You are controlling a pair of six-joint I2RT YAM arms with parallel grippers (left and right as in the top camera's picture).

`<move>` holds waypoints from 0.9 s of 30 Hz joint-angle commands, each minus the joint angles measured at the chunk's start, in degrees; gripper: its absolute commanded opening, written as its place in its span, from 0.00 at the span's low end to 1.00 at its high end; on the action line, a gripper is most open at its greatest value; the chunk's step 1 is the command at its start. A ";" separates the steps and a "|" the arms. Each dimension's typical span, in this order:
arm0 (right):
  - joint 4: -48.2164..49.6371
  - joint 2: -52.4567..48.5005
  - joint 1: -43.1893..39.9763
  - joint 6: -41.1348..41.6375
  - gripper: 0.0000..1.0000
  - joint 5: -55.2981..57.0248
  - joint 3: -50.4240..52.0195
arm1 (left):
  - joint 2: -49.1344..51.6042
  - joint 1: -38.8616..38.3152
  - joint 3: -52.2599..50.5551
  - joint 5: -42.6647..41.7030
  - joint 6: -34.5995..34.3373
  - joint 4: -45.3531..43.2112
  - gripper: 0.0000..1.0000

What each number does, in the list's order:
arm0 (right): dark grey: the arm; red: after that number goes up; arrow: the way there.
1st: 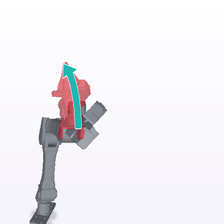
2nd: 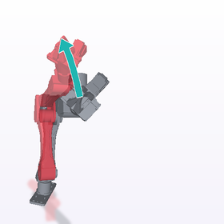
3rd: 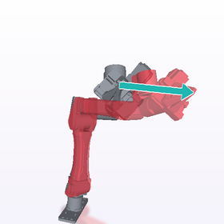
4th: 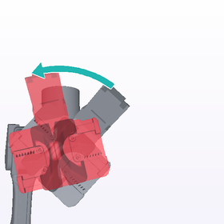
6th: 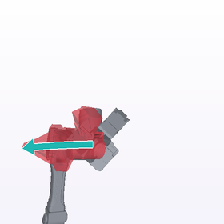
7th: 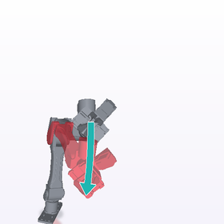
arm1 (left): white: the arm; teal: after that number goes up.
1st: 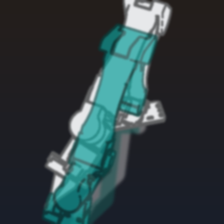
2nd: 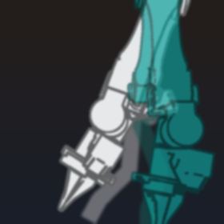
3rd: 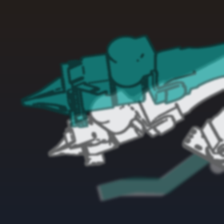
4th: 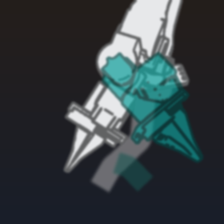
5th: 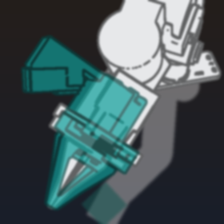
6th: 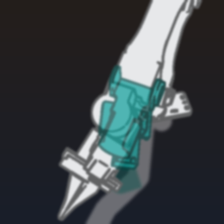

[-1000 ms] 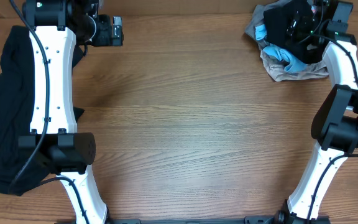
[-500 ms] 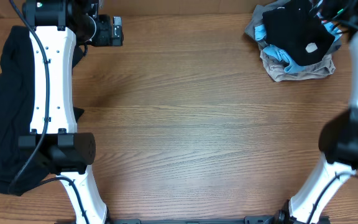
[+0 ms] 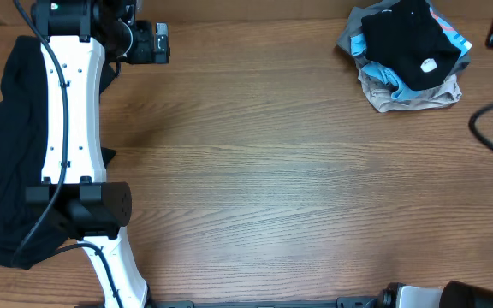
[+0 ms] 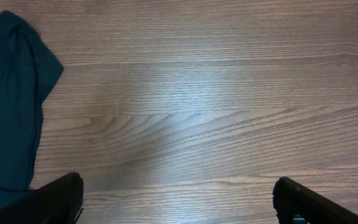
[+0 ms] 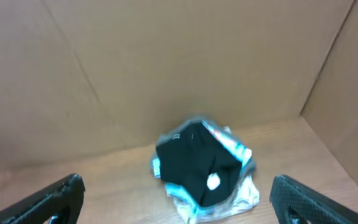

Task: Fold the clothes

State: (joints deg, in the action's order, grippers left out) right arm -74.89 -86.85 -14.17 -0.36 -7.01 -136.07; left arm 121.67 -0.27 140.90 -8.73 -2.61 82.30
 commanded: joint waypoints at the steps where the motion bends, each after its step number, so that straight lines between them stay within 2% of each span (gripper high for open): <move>1: -3.98 -0.98 0.07 0.13 1.00 0.74 0.94 | -0.81 -0.17 -0.07 0.17 0.92 -0.02 1.00; 5: -9.94 -0.85 0.07 0.13 1.00 1.03 0.98 | -0.81 -0.17 -0.07 0.17 0.92 -0.02 1.00; 8: -10.14 -1.20 0.07 0.15 1.00 2.40 1.01 | -0.81 -0.17 -0.07 0.20 0.92 -0.02 1.00; 13: -8.37 -0.46 1.75 0.15 1.00 -1.92 1.20 | -0.81 -0.17 -0.07 0.17 0.92 -0.02 1.00; 19: 5.73 6.01 9.20 0.15 1.00 -2.08 10.32 | -0.81 -0.17 -0.07 0.17 0.92 -0.02 1.00; 27: 30.73 23.10 14.88 0.15 1.00 -2.08 41.70 | -0.81 -0.17 -0.07 0.17 0.92 -0.02 1.00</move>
State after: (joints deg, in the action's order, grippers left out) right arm -47.22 -68.95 -0.10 -0.23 -9.02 -102.78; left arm 121.67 -0.27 140.90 -8.69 -2.61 82.30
